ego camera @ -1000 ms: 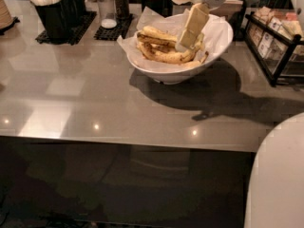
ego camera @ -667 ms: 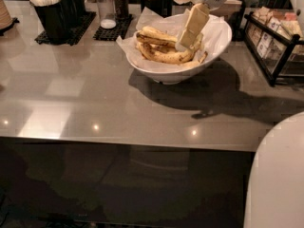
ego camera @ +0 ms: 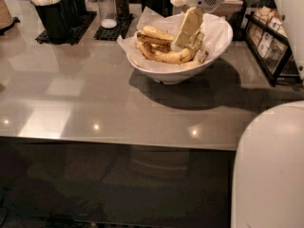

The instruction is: Pick banana from white bowl

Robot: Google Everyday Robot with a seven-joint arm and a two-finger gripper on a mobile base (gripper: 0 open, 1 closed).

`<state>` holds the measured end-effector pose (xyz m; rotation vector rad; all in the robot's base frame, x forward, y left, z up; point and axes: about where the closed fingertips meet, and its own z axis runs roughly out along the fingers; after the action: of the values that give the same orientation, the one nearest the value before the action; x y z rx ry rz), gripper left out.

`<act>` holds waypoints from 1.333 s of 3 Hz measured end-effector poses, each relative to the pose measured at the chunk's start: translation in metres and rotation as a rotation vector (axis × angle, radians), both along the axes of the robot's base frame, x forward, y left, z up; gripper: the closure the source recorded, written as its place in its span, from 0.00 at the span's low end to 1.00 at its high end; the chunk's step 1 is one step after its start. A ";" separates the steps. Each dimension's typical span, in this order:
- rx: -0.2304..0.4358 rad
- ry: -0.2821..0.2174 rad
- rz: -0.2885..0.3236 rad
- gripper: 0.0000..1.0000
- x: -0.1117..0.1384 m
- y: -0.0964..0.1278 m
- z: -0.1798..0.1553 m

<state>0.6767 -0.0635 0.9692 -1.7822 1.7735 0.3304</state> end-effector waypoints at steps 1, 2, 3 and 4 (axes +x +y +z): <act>0.011 0.015 0.007 0.00 0.020 0.009 -0.020; 0.013 0.015 0.006 0.18 0.022 0.009 -0.022; 0.013 0.015 0.006 0.28 0.022 0.009 -0.022; 0.014 0.014 0.006 0.30 0.023 0.010 -0.022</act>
Offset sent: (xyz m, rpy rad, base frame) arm 0.0178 0.0078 -0.0177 0.0101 0.0131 0.0067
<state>0.6997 -0.0535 0.9469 -1.7800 1.7715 0.3579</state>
